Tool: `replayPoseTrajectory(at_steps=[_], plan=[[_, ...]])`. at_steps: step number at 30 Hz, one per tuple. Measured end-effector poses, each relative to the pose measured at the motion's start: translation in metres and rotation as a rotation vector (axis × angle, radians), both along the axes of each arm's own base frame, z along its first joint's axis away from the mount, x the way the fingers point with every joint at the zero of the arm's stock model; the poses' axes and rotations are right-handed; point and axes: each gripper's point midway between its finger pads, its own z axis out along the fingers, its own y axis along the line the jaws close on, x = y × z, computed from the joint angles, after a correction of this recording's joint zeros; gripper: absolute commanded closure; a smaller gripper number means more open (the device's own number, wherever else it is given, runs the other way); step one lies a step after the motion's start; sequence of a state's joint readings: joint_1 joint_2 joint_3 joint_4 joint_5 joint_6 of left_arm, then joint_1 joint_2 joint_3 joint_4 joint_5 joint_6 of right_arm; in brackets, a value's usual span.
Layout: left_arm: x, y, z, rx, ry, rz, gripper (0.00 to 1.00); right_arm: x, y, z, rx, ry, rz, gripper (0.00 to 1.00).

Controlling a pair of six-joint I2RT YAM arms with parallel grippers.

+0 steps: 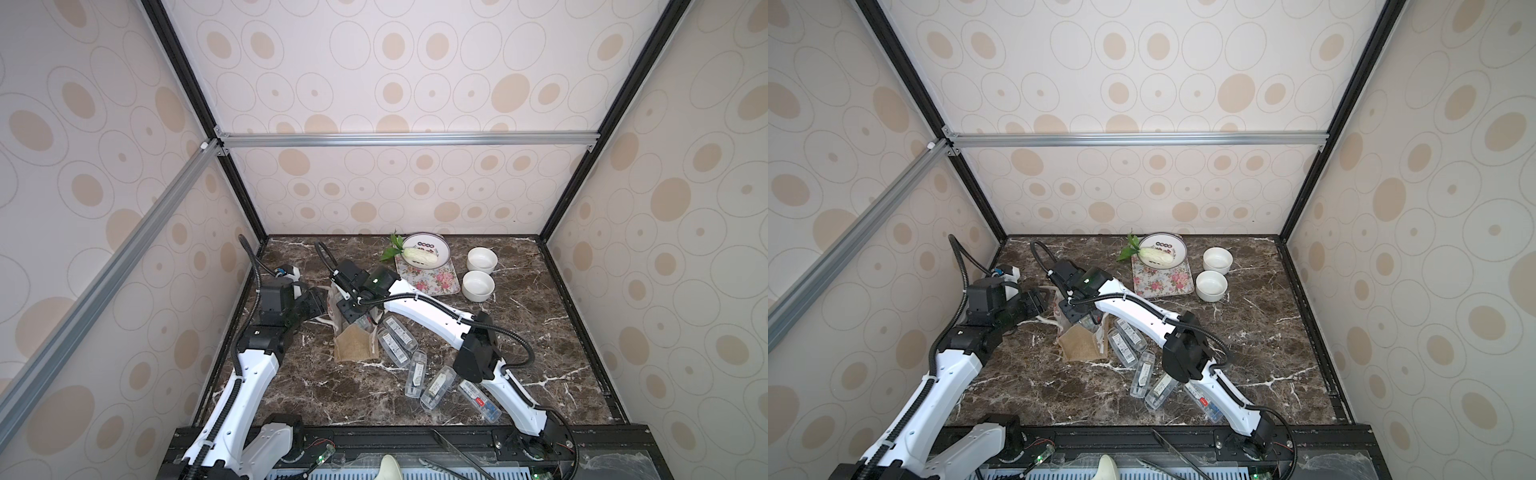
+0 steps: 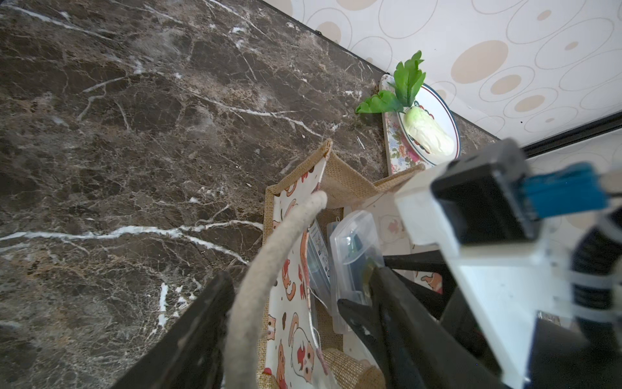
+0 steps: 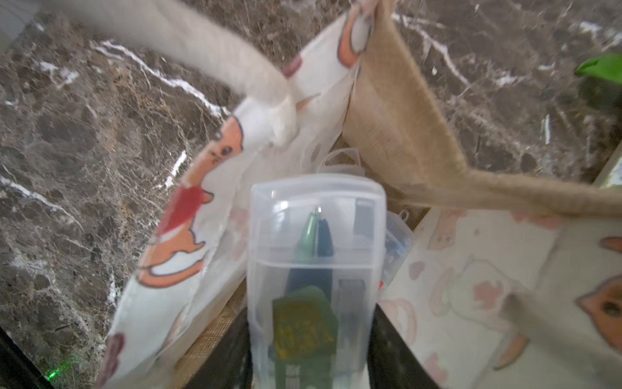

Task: Put the compass set into the canvas bag
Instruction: Place the compass set in the canvas bag.

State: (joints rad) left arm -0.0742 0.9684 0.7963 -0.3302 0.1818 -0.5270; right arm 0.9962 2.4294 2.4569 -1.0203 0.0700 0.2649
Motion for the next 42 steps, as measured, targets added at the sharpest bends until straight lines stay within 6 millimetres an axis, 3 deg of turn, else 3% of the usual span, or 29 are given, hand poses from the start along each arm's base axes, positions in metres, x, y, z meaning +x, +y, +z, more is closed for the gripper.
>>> replayPoseTrajectory(at_steps=[11, 17, 23, 25, 29, 33, 36, 39, 42], plan=[[0.0, 0.0, -0.001, -0.003, 0.004, 0.002, 0.36, 0.002, -0.01, -0.035, -0.055, 0.101, -0.074, 0.44], [-0.001, 0.0, -0.003, -0.005, 0.006, 0.004, 0.36, 0.008, -0.014, -0.03, -0.046, 0.099, -0.087, 0.33], [-0.001, 0.0, -0.003, -0.005, 0.007, 0.004, 0.36, 0.008, -0.014, 0.004, 0.002, 0.06, -0.072, 0.3], [-0.001, 0.0, -0.003, -0.005, 0.007, 0.004, 0.37, 0.007, -0.015, 0.027, 0.033, 0.031, -0.063, 0.3], [-0.001, 0.0, -0.003, -0.005, 0.007, 0.004, 0.36, 0.007, -0.025, 0.096, 0.131, -0.064, -0.058, 0.31], [-0.001, 0.0, -0.003, -0.005, 0.007, 0.005, 0.37, 0.012, -0.057, 0.163, 0.231, -0.147, -0.102, 0.32], [-0.001, 0.001, -0.002, -0.004, 0.005, 0.006, 0.36, 0.027, -0.099, 0.188, 0.259, -0.186, -0.181, 0.32], [-0.001, 0.001, -0.001, -0.004, 0.001, 0.007, 0.37, 0.043, -0.147, 0.18, 0.238, -0.173, -0.284, 0.33], [-0.001, 0.001, -0.001, -0.003, 0.001, 0.008, 0.36, 0.055, -0.193, 0.145, 0.188, -0.109, -0.398, 0.35]])
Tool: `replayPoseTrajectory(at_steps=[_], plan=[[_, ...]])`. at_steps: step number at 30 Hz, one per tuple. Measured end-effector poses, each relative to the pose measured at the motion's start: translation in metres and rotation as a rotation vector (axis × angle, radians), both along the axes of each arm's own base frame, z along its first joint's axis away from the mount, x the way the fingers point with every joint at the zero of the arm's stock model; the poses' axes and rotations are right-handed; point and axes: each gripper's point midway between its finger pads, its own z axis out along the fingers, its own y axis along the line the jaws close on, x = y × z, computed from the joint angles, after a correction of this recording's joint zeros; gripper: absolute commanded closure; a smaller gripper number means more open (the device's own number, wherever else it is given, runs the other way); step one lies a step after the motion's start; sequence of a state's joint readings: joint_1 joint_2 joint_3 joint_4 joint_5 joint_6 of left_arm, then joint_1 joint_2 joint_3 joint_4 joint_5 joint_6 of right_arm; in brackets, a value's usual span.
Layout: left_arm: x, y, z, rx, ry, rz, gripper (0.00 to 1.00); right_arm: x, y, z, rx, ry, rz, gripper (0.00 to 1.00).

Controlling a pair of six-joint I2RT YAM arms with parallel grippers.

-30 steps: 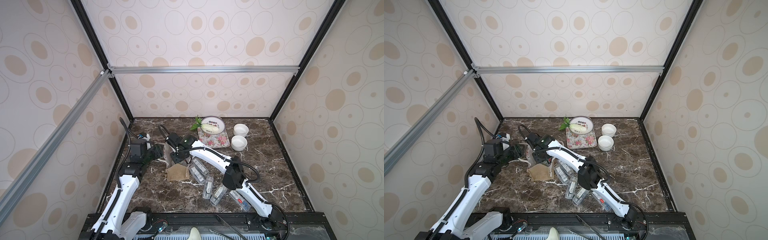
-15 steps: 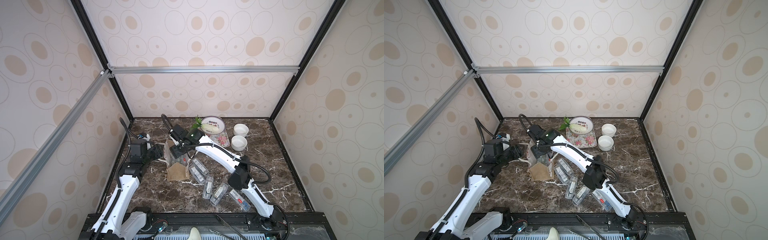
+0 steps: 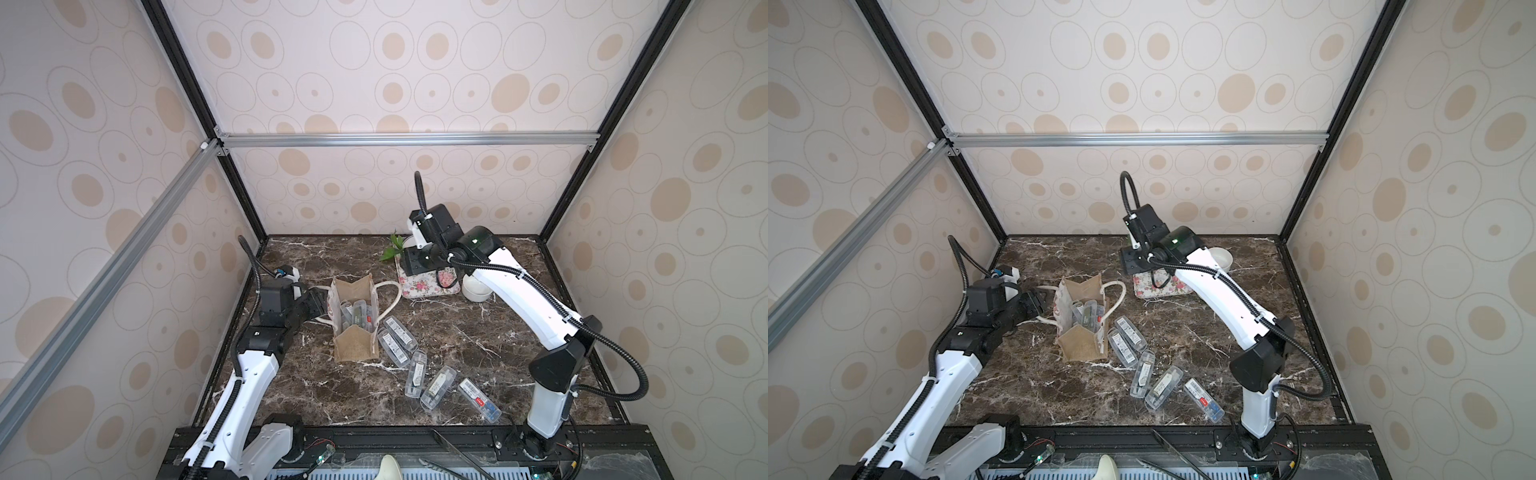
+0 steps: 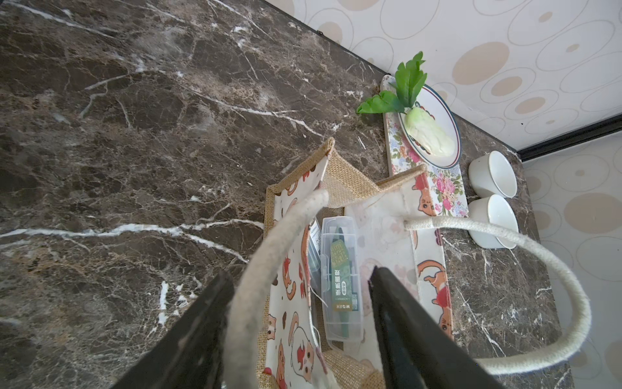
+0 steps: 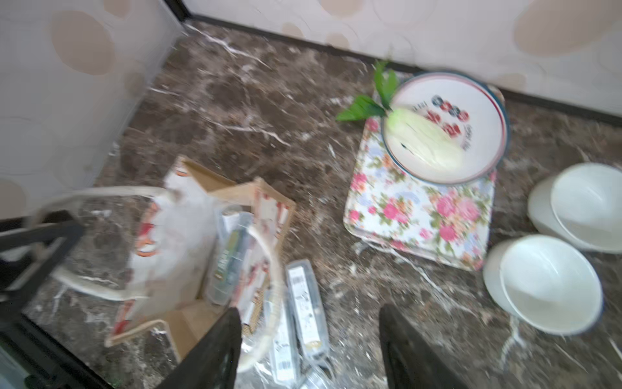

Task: Put the compass set into the canvas bag
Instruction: Pick up the compass set at the center of the board.

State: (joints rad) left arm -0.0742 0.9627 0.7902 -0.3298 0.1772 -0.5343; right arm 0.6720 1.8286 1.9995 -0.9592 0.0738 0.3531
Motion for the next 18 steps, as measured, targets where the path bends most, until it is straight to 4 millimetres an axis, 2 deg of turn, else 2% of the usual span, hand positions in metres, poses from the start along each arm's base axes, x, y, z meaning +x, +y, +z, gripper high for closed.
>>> replayPoseTrajectory(at_steps=[2, 4, 8, 13, 18], plan=[[0.0, 0.0, 0.0, 0.0, 0.0, 0.0, 0.36, 0.003, -0.028, -0.033, -0.038, 0.073, -0.068, 0.35], [0.0, 0.0, 0.0, 0.0, 0.0, 0.0, 0.36, 0.0, -0.046, -0.066, -0.07, 0.151, -0.104, 0.35], [0.0, 0.0, 0.0, 0.0, 0.0, 0.0, 0.36, -0.02, -0.056, -0.115, -0.097, 0.296, -0.105, 0.35], [0.0, 0.0, 0.0, 0.0, 0.0, 0.0, 0.36, -0.031, -0.034, -0.15, -0.103, 0.411, -0.038, 0.34], [0.0, 0.0, 0.0, 0.001, 0.0, 0.001, 0.36, -0.045, 0.008, -0.19, -0.165, 0.498, 0.079, 0.33]])
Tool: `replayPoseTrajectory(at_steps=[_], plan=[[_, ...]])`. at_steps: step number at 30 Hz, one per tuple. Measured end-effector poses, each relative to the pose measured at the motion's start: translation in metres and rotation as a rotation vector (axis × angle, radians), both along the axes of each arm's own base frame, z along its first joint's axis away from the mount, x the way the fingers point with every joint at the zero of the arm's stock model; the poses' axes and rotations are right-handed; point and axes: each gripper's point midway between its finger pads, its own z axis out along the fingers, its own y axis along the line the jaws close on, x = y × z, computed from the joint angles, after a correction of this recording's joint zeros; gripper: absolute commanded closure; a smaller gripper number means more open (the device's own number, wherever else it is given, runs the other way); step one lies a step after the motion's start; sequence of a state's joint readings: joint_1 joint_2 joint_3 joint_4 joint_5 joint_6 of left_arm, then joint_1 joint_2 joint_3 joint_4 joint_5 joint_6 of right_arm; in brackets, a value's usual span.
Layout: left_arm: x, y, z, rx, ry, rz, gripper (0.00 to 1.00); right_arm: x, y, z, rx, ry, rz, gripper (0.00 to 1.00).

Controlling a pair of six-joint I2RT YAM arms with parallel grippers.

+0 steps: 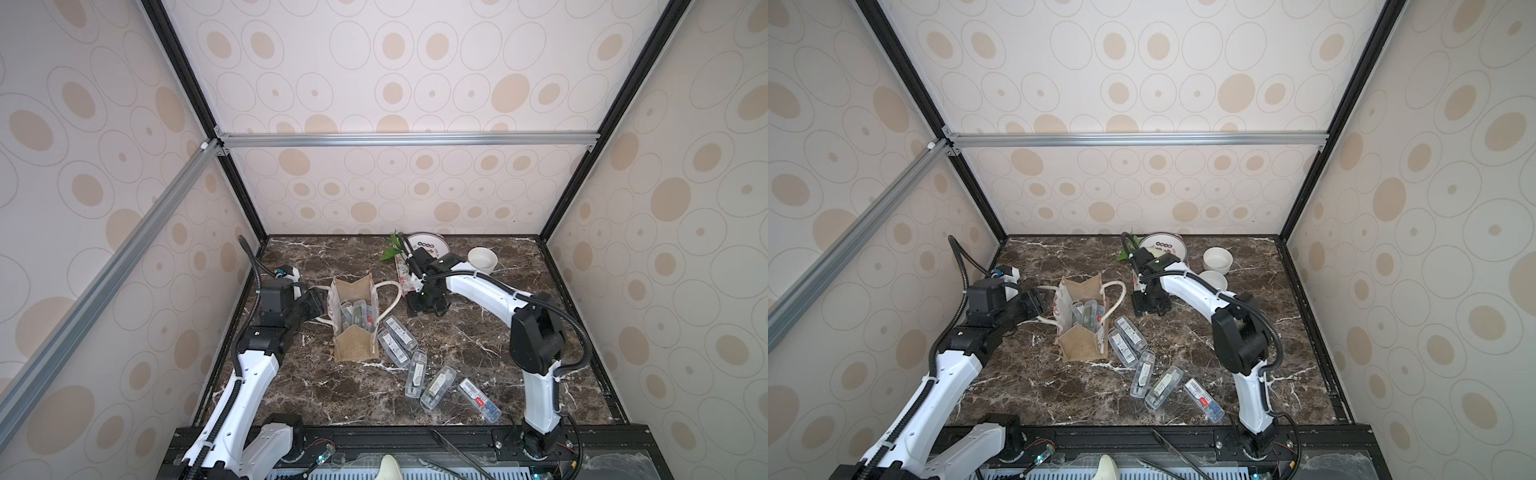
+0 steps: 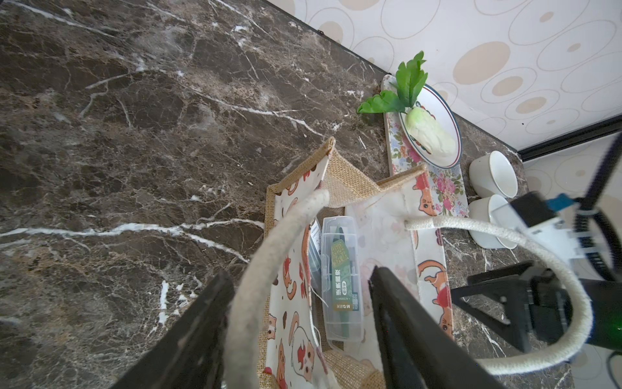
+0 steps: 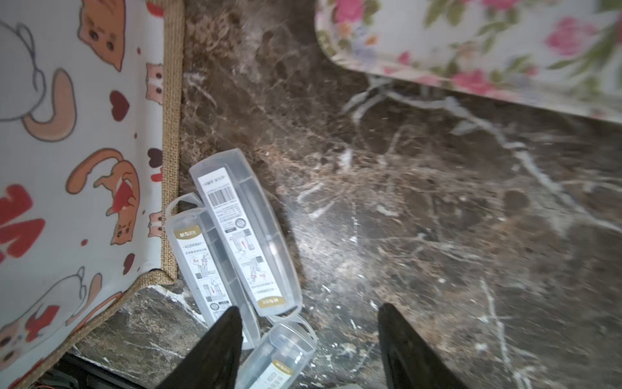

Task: Put the compass set into the canvas bag
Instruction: Pick up the compass set at the center of the board.

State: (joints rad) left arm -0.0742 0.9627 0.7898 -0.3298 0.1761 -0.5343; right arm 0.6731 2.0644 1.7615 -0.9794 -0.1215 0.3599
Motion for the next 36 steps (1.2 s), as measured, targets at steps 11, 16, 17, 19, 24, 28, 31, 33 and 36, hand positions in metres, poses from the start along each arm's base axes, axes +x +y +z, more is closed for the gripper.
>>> replayPoseTrajectory(at_steps=[11, 16, 17, 19, 24, 28, 31, 33, 36], plan=[[0.0, 0.0, 0.0, 0.001, -0.001, 0.002, 0.36, -0.012, 0.041, -0.033, -0.043, 0.069, 0.121, 0.32], [-0.001, 0.001, 0.001, 0.002, -0.005, 0.003, 0.36, -0.013, 0.038, -0.044, -0.102, 0.075, 0.132, 0.32], [-0.001, 0.001, 0.001, 0.002, -0.005, 0.003, 0.36, -0.013, 0.037, -0.045, -0.11, 0.078, 0.134, 0.32], [-0.001, 0.001, 0.001, 0.001, -0.005, 0.003, 0.36, -0.013, 0.037, -0.048, -0.122, 0.087, 0.138, 0.32], [-0.001, 0.001, 0.001, 0.001, -0.005, 0.003, 0.36, -0.009, 0.038, -0.054, -0.148, 0.101, 0.141, 0.33], [-0.001, 0.001, 0.001, 0.002, -0.005, 0.003, 0.36, -0.01, 0.034, -0.058, -0.178, 0.117, 0.136, 0.35], [-0.001, 0.001, 0.001, 0.002, -0.005, 0.003, 0.36, -0.01, 0.029, -0.059, -0.191, 0.126, 0.124, 0.36], [-0.001, 0.001, 0.001, 0.002, -0.005, 0.003, 0.36, -0.009, 0.026, -0.059, -0.195, 0.132, 0.113, 0.38], [-0.001, 0.001, 0.001, 0.002, -0.005, 0.003, 0.36, -0.007, 0.022, -0.06, -0.197, 0.138, 0.094, 0.39]])
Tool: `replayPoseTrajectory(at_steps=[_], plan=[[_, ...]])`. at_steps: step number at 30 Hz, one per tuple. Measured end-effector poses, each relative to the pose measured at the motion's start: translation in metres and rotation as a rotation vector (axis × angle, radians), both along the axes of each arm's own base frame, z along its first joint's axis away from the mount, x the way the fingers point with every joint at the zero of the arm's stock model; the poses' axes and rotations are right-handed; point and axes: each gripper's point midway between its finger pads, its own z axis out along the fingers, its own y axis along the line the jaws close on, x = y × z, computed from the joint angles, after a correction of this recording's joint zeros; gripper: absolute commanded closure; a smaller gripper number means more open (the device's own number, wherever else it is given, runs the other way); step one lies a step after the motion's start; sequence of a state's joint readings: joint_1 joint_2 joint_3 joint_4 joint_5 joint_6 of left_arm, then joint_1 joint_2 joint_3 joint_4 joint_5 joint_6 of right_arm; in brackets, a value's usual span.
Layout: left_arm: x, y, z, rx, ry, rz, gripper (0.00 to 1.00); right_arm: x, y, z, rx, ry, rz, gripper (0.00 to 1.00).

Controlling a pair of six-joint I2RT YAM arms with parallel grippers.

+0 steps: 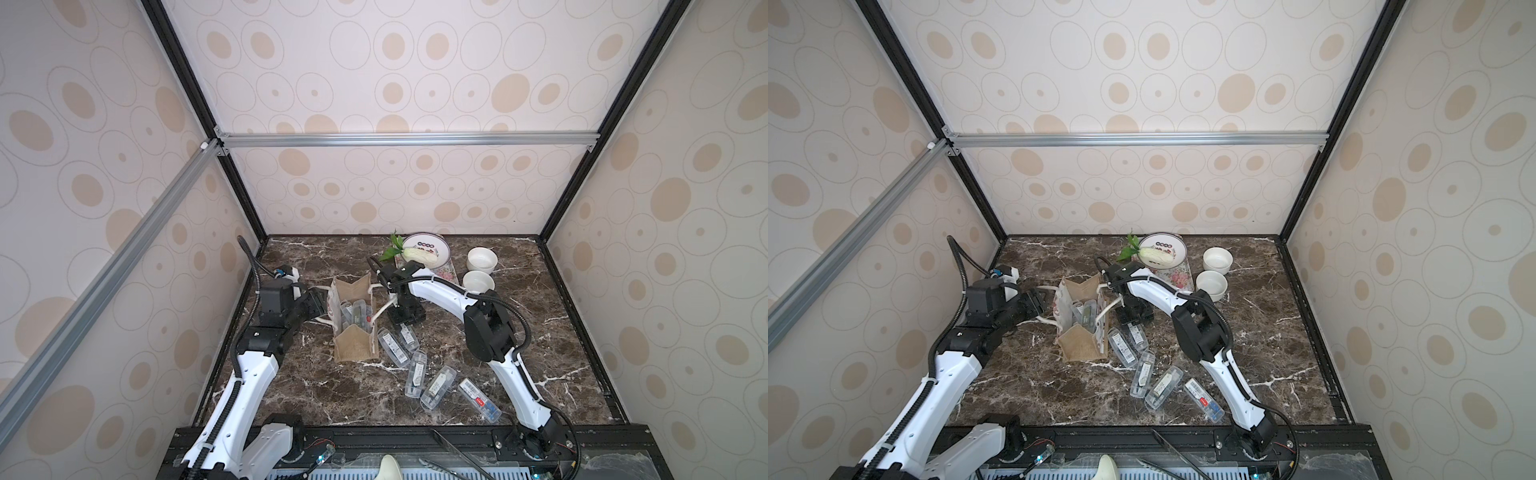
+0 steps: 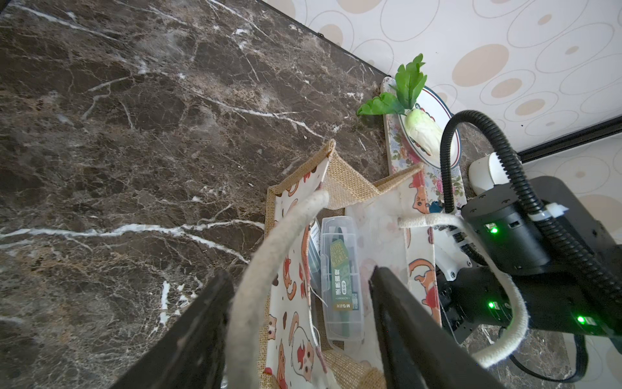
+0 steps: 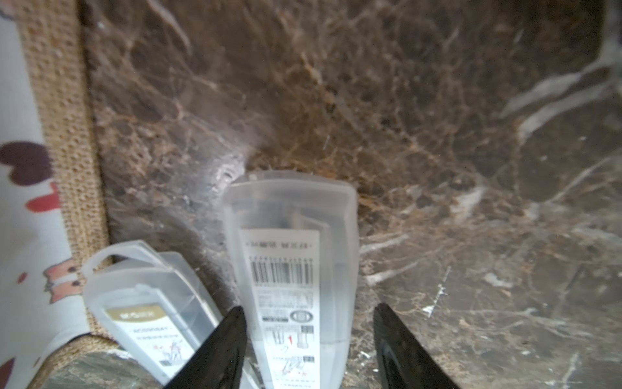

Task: Put the compass set into the canvas bag
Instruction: Pick up the compass set at the center of the board, then place the compass set in the canvas bag.

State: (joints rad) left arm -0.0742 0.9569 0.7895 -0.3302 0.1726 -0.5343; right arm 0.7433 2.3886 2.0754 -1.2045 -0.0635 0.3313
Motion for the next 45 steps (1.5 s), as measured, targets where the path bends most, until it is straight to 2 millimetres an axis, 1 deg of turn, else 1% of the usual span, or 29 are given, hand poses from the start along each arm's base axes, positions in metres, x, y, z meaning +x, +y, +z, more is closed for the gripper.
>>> replayPoseTrajectory(at_steps=[5, 10, 12, 16, 25, 27, 31, 33, 35, 40, 43, 45], plan=[[0.0, 0.0, 0.0, 0.0, 0.0, 0.0, 0.36, 0.003, -0.012, -0.005, -0.01, 0.024, -0.048, 0.37], [0.0, 0.0, 0.0, 0.0, 0.0, 0.0, 0.36, 0.007, -0.019, -0.005, -0.015, 0.031, -0.074, 0.37], [0.0, 0.0, 0.0, 0.0, 0.0, 0.0, 0.36, 0.008, -0.018, -0.006, -0.017, 0.034, -0.075, 0.38], [0.0, 0.0, 0.0, 0.0, 0.0, 0.0, 0.36, 0.008, -0.016, -0.009, -0.025, 0.044, -0.072, 0.44], [0.0, 0.0, 0.0, 0.0, 0.0, 0.0, 0.36, 0.006, -0.018, -0.01, -0.034, 0.051, -0.077, 0.56], [0.0, 0.0, 0.0, 0.0, 0.0, 0.0, 0.36, 0.006, -0.02, -0.009, -0.034, 0.039, -0.079, 0.57], [0.0, 0.0, 0.0, -0.001, 0.0, 0.0, 0.36, 0.002, -0.033, -0.005, -0.056, 0.018, -0.087, 0.58], [0.0, 0.0, 0.0, -0.001, 0.0, 0.0, 0.36, 0.002, -0.04, 0.003, -0.056, 0.004, -0.097, 0.58], [0.0, 0.0, 0.0, -0.001, 0.0, 0.0, 0.36, 0.005, -0.046, 0.017, -0.038, -0.024, -0.114, 0.58], [0.0, 0.0, 0.0, -0.001, 0.0, -0.001, 0.36, 0.02, -0.068, 0.065, 0.019, -0.128, -0.171, 0.59], [0.0, 0.0, 0.0, -0.001, -0.001, -0.001, 0.36, 0.03, -0.081, 0.091, 0.026, -0.204, -0.196, 0.58], [0.0, 0.0, 0.0, -0.001, -0.001, -0.001, 0.36, 0.032, -0.084, 0.105, 0.033, -0.245, -0.199, 0.58]])
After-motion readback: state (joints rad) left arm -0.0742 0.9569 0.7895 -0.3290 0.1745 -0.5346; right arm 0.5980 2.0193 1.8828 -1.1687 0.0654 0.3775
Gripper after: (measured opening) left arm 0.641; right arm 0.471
